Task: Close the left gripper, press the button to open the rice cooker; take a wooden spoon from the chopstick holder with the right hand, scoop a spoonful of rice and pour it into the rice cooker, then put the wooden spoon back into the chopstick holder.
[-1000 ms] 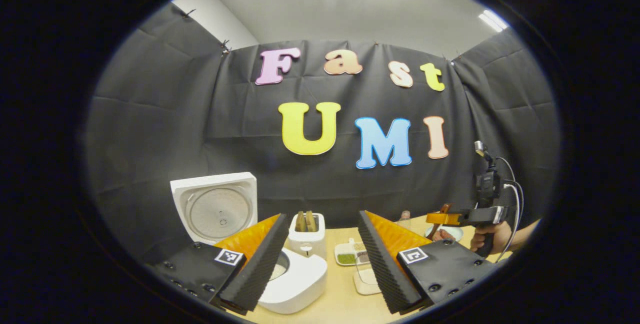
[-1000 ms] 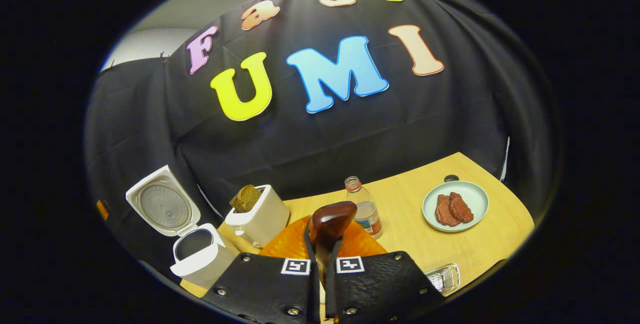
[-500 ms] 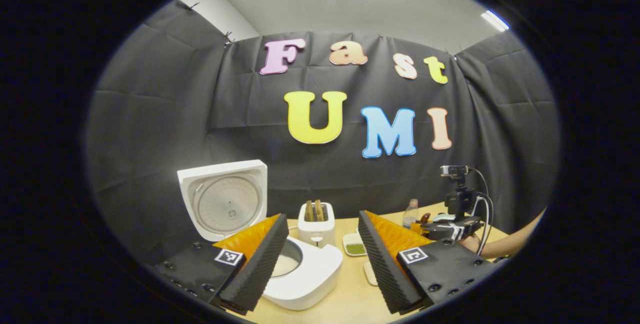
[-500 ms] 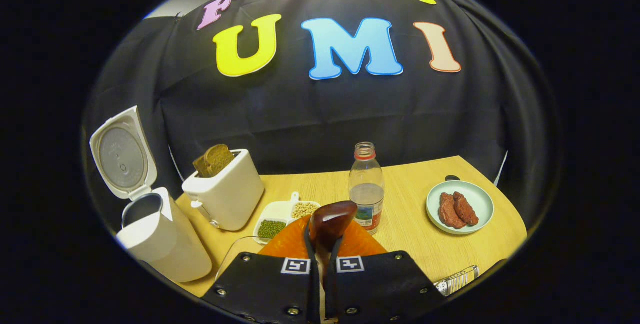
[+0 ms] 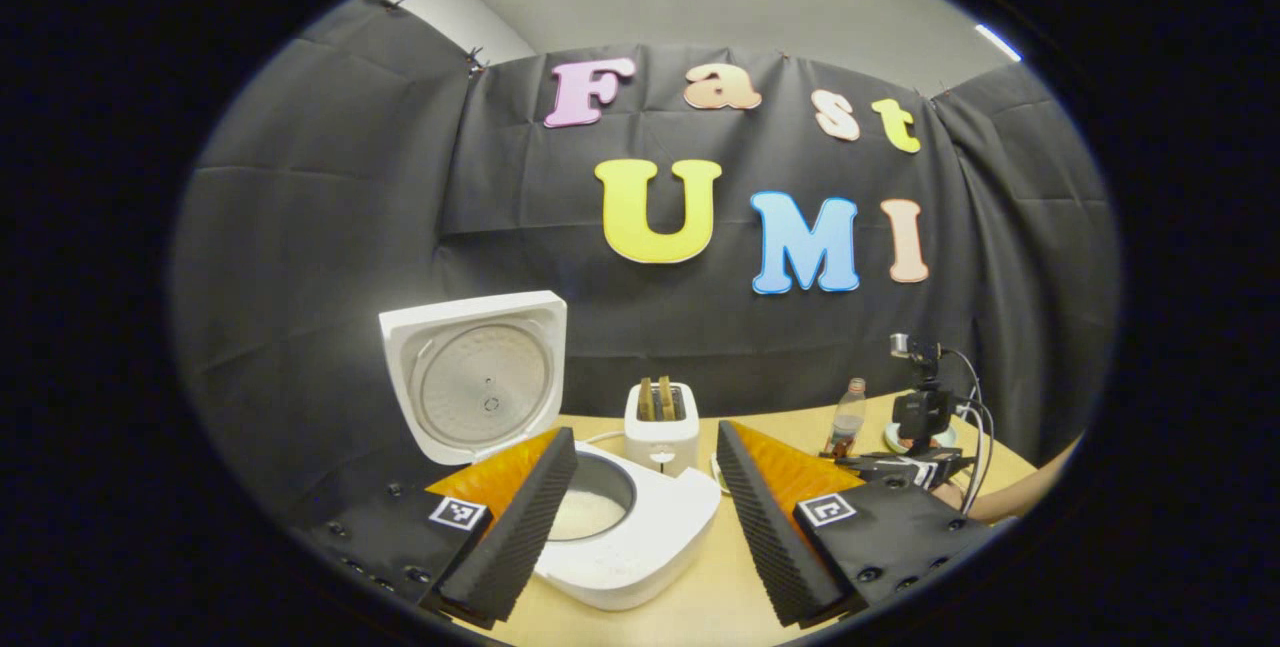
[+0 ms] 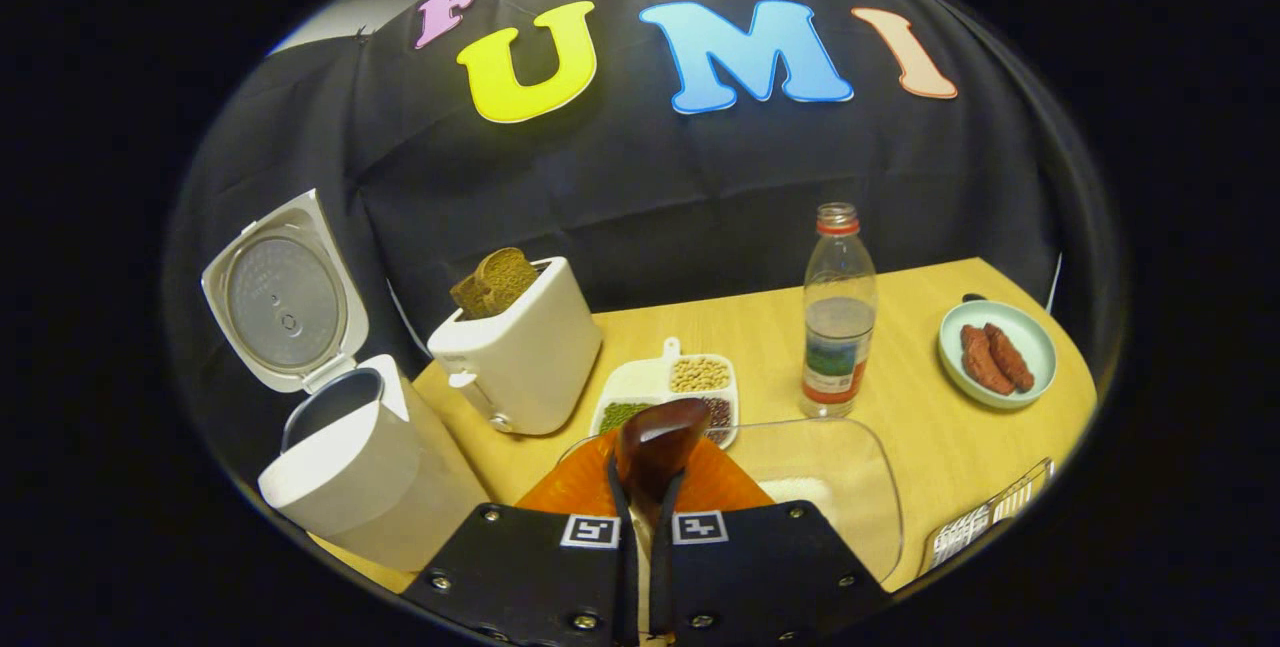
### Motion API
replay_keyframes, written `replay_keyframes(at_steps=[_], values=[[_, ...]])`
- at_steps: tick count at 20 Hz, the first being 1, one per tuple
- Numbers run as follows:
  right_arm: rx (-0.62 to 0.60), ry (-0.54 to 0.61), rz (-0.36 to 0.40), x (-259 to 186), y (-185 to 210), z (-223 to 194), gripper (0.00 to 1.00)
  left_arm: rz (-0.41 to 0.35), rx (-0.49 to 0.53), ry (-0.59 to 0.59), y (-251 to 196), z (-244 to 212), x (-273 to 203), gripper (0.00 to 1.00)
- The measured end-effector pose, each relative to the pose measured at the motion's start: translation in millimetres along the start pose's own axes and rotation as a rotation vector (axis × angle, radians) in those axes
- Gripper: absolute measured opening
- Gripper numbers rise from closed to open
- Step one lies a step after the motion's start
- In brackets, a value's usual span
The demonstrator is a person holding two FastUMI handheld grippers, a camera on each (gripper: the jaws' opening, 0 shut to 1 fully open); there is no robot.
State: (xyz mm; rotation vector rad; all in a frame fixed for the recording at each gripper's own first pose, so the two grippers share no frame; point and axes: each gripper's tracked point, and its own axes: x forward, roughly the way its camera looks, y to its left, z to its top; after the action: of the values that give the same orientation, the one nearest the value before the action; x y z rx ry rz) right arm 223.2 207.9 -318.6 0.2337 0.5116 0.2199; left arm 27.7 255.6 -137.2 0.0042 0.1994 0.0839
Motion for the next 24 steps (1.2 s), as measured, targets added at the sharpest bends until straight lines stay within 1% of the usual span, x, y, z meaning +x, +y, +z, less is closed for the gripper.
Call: replay_keyframes(at_steps=[2,4,5,7,8,11,14,16,19,24], values=[[0.124,0.021,0.022,-1.5,0.7,-2.3,0.05,0.003,0.001,0.002,-1.8,-1.0,-0.9,0.96],[0.306,0.053,0.033,-4.0,-11.2,-1.6,0.05,0.000,0.005,0.000,-4.6,0.2,-1.4,0.98],[0.404,0.059,0.039,-6.2,-21.2,0.5,0.05,-0.002,0.007,-0.002,-6.3,1.4,-2.0,0.96],[0.548,0.034,0.063,-13.8,-42.0,13.1,0.05,-0.006,0.008,-0.004,-10.2,3.2,-2.6,0.96],[0.599,0.012,0.065,-20.1,-53.1,22.2,0.05,-0.009,0.007,-0.005,-12.6,3.5,-2.6,0.97],[0.669,-0.050,0.057,-40.4,-85.7,46.7,0.05,-0.027,0.009,-0.015,-23.0,8.5,-1.0,0.96],[0.714,-0.100,0.075,-58.4,-101.1,71.0,0.05,-0.053,0.013,-0.029,-36.6,15.5,-1.5,0.96],[0.734,-0.133,0.098,-68.9,-103.7,85.5,0.05,-0.069,0.015,-0.042,-44.8,19.8,-0.6,0.96],[0.789,-0.177,0.155,-87.7,-95.3,109.2,0.05,-0.083,0.011,-0.056,-51.6,24.7,-3.4,0.96],[0.879,-0.213,0.251,-109.1,-69.9,138.3,0.05,-0.082,0.003,-0.068,-48.5,27.2,-11.1,0.96]])
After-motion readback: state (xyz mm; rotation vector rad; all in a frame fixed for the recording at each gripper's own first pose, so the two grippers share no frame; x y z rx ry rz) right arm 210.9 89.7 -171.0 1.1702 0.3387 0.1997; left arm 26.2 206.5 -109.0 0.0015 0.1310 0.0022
